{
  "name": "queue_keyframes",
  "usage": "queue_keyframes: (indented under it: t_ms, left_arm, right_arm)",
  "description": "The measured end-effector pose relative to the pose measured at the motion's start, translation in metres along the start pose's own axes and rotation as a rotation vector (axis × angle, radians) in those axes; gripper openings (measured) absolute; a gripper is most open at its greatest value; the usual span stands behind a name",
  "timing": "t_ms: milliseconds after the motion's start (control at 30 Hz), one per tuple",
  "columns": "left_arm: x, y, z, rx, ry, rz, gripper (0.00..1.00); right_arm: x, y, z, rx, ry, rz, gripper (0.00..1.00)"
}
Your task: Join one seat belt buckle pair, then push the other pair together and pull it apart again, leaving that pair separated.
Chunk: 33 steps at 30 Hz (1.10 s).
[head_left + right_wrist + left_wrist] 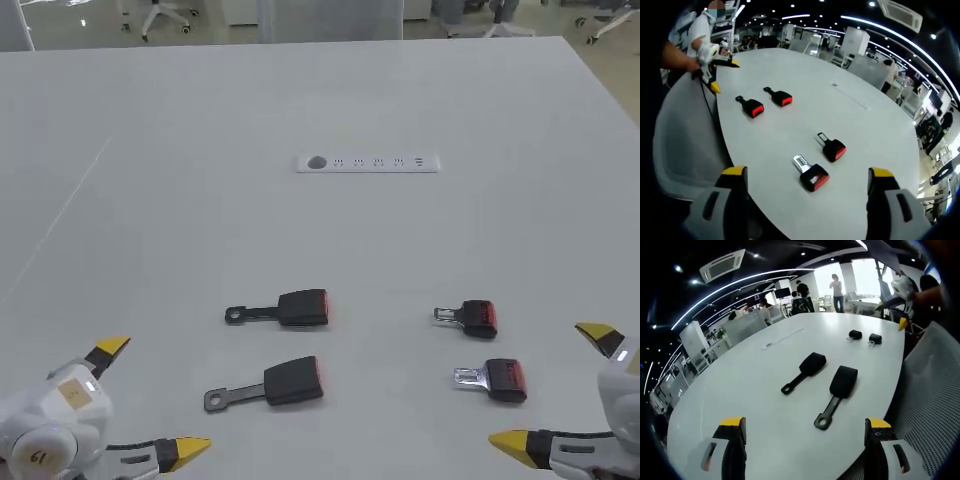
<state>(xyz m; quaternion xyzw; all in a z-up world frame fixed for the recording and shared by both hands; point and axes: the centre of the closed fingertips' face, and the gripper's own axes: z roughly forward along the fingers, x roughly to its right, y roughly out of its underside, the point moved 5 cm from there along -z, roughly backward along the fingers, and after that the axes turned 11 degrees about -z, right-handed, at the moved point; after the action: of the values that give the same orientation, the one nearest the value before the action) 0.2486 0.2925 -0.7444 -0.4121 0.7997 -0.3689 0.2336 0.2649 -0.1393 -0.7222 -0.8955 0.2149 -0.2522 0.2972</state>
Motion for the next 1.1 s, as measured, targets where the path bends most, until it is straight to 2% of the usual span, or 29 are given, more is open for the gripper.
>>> queue_keyframes:
  t_ms: [133,367,500,800,1100]
  left_arm:
    - [-0.003,0.002,0.000,-0.013,-0.013,-0.012,1.00]
    - [-0.001,0.005,0.001,-0.037,-0.009,-0.003,1.00]
    - [-0.002,0.004,0.001,-0.031,-0.012,-0.004,1.00]
    - [0.000,0.002,0.000,-0.015,-0.003,0.005,1.00]
    - [0.000,0.000,0.000,0.003,-0.002,0.007,1.00]
  right_arm:
    - [0.003,0.004,0.003,-0.014,-0.009,-0.009,1.00]
    - [0.013,0.004,-0.004,0.004,-0.009,0.002,1.00]
    - [0.016,0.004,-0.005,0.025,-0.001,0.024,1.00]
    - [0.009,0.000,-0.005,0.041,0.012,0.025,1.00]
    - [0.011,0.003,-0.011,0.025,0.026,0.000,1.00]
